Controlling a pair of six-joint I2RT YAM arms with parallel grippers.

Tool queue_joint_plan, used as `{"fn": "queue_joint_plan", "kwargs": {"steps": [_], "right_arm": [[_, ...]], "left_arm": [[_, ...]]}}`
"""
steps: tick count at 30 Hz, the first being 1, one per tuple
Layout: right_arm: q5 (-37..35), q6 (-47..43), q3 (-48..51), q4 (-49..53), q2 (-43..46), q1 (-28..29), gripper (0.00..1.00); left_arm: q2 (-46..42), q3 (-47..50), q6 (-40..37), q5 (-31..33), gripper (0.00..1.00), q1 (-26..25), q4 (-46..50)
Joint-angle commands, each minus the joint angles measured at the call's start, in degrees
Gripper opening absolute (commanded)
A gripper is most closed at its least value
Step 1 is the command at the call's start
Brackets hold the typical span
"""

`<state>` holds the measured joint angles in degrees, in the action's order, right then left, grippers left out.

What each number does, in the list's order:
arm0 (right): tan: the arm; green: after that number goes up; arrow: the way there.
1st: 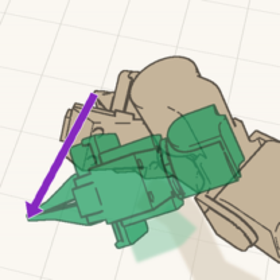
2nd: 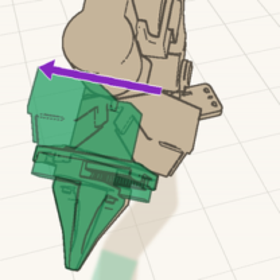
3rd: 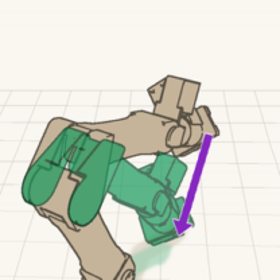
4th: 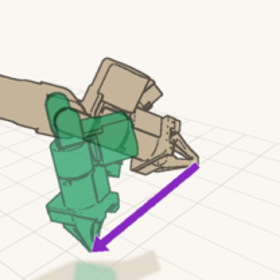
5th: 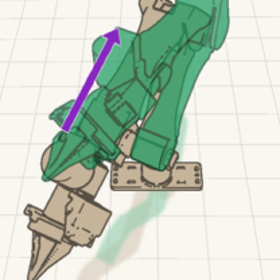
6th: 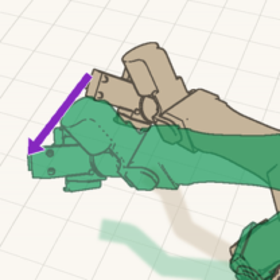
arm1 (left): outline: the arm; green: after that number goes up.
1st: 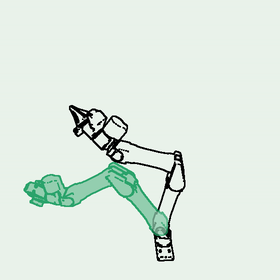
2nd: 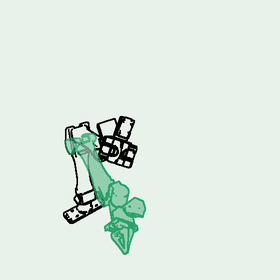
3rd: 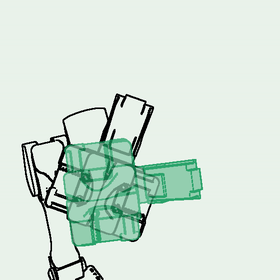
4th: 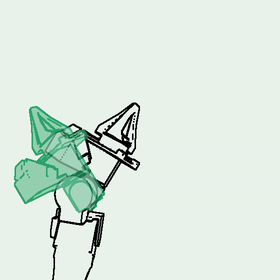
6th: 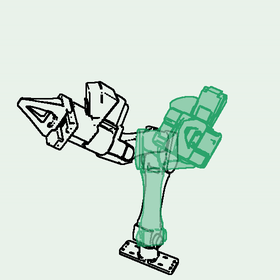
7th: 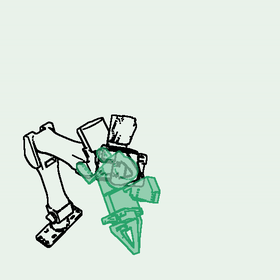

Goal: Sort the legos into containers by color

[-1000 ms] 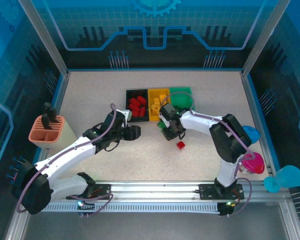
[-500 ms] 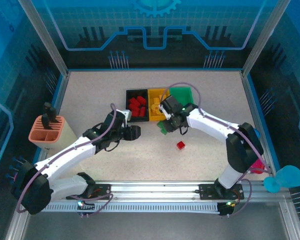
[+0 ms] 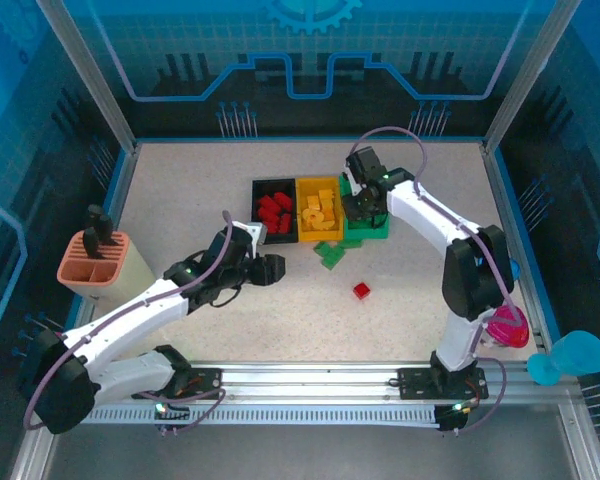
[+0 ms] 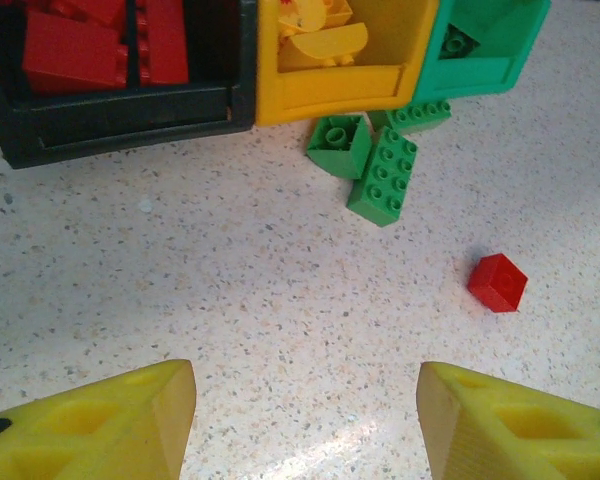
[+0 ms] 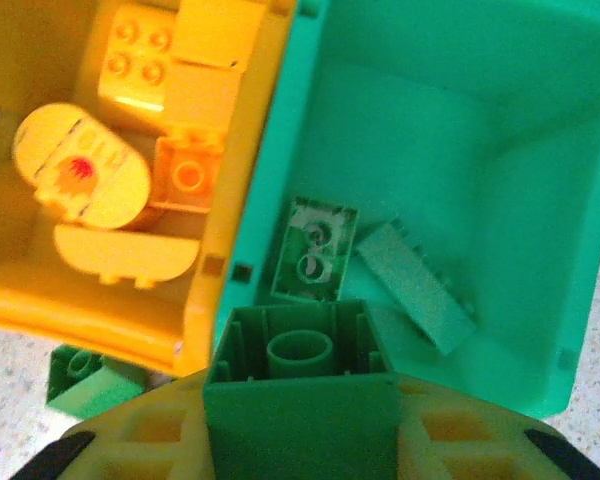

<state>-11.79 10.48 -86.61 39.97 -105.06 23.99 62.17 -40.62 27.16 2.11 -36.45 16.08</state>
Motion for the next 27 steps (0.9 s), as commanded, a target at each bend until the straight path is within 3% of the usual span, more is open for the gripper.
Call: {"fn": "queue_joint_plan", "kwargs": {"steps": [1, 7, 8, 11, 13, 27], "right_arm": [[0.8, 1.3, -3.6, 2.0, -3.4, -1.8, 0.30], [-1.2, 2.2, -8.1, 2.4, -7.8, -3.7, 0.31], [-1.5, 2.4, -8.5, 2.4, -8.0, -3.7, 0.35], [-1.8, 3.1, -8.5, 2.1, -6.9, -3.6, 0.63], [-2.3, 3.4, -6.7, 0.5, -4.8, -3.3, 0.69], [1.2, 6.0, 16.2, -9.3, 16.0, -2.5, 0.71]], "left_arm": [[-1.1, 1.2, 1.5, 1.5, 0.61, -1.5, 0.6], [0.0, 0.7, 1.3, 2.8, 0.61, -4.4, 0.4], [0.4, 0.5, 1.2, 2.9, 0.61, -4.9, 0.4], [1.2, -0.2, 1.1, 3.1, 0.61, -5.9, 0.4], [2.1, -0.7, 0.7, 3.3, 0.61, -6.6, 0.3], [17.8, -10.1, -1.8, 2.6, 0.61, -13.0, -0.4]]}}
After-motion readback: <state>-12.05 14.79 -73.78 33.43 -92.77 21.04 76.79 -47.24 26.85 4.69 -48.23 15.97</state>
